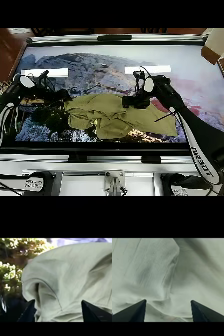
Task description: Fold the shirts.
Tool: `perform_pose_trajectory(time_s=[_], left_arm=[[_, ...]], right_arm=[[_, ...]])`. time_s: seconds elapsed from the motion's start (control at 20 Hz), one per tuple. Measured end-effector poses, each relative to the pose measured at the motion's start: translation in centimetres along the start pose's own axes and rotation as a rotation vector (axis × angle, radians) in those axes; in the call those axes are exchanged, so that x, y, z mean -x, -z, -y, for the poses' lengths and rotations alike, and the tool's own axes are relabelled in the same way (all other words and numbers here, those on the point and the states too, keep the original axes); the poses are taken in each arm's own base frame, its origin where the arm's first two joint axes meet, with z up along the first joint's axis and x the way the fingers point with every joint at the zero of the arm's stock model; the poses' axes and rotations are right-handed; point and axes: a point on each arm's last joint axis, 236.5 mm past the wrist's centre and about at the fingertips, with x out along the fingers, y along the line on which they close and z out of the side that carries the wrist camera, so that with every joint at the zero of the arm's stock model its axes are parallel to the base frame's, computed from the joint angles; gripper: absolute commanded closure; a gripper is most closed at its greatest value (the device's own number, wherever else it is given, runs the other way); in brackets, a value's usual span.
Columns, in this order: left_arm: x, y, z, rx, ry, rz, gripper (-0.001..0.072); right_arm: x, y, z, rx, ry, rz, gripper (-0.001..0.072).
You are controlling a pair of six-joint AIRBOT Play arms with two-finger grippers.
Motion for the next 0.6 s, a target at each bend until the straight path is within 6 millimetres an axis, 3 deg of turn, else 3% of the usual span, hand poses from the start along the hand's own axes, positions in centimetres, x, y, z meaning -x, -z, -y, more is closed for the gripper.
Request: perform_pose_trajectory(time_s=[0.1, 0.25, 0.35, 0.45, 0.5, 0.55, 0.6], left_arm=[[-1.0, -0.3, 0.0, 0.003, 0.004, 0.009, 0.0001], [-2.1, -0.8, 0.7, -0.024, 0.007, 0.037, 0.0283], [-2.6, -1.1, 1.3, -0.044, 0.008, 0.053, 0.0331], [-2.9, -1.3, 1.8, -0.061, 0.009, 0.069, 0.0509], [-3.0, -1.4, 2.0, -0.072, 0.010, 0.073, 0.0535], [-3.1, -1.4, 2.2, -0.080, 0.011, 0.077, 0.0602], [-3.1, -1.5, 2.3, -0.083, 0.011, 0.081, 0.0654]], right_arm=[[-0.8, 0.0, -0.3, -0.031, -0.015, -0.010, 0.0048], [-2.1, 0.1, -0.4, -0.071, -0.028, -0.029, 0.0047], [-2.9, 0.2, -0.4, -0.099, -0.033, -0.043, 0.0048], [-3.8, 0.5, -0.8, -0.125, -0.050, -0.065, 0.0048], [-4.1, 0.5, -1.0, -0.131, -0.059, -0.069, 0.0048], [-4.5, 0.6, -1.4, -0.136, -0.067, -0.074, 0.0065], [-4.7, 0.5, -1.7, -0.139, -0.076, -0.070, 0.0236]])
